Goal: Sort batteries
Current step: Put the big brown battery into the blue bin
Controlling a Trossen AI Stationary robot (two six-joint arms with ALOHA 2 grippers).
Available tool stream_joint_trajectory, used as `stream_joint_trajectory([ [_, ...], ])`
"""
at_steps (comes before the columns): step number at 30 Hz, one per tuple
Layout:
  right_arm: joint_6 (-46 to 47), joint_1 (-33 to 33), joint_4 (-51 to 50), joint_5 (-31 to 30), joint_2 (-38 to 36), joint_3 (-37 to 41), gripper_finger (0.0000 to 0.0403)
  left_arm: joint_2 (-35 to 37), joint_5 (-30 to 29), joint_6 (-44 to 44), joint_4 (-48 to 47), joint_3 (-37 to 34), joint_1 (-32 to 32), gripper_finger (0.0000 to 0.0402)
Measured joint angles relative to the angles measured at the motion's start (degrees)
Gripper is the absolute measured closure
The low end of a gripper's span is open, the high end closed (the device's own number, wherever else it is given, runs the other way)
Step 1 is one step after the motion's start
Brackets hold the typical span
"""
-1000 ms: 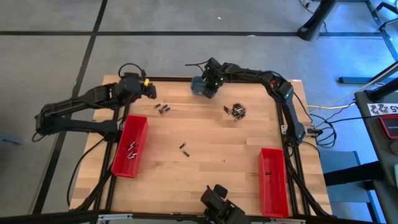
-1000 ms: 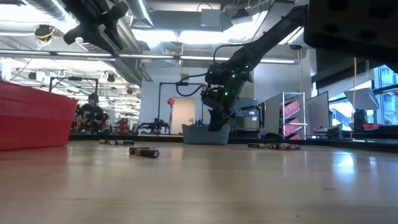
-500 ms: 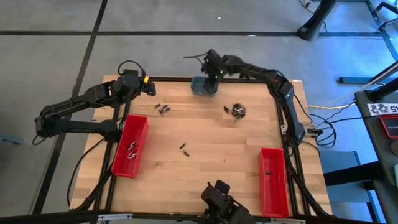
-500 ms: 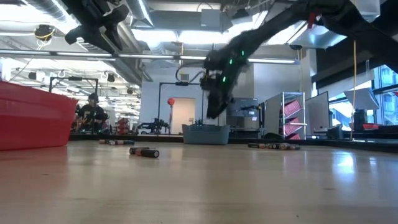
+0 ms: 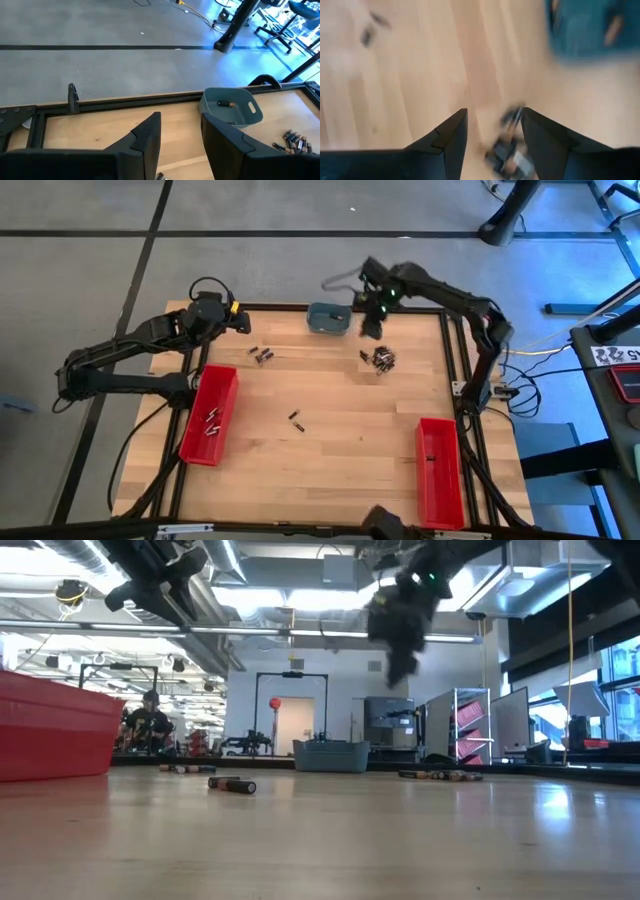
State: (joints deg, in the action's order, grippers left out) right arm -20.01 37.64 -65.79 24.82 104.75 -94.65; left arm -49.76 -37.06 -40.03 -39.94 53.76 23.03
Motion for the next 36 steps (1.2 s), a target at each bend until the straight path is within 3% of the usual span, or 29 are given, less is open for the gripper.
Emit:
stream_joint_trajectory([
  [6,16.5,-2.6,-0.7,-7.4,-4.4,15.9,0.0214,0.0,1.8,0.0,0.0,0.0,0.0,0.0273],
  [11,38.7,-5.2,3.8,-8.3,-4.3,22.1,0.0214,0.0,2.6,0.0,-0.1,0.0,0.0,0.0273],
  [16,51.8,-5.9,11.4,-7.5,-4.1,26.7,0.0214,0.0,2.6,0.0,-0.1,0.0,0.0,0.0273],
  [26,57.2,-5.8,18.6,-5.7,-4.1,34.4,0.0214,0.0,2.6,-0.4,-0.1,0.0,0.0,0.0273],
  [36,57.7,-5.8,25.8,-7.9,-4.2,38.2,0.0214,0.0,2.6,-0.5,-0.1,0.0,0.0,0.0273],
])
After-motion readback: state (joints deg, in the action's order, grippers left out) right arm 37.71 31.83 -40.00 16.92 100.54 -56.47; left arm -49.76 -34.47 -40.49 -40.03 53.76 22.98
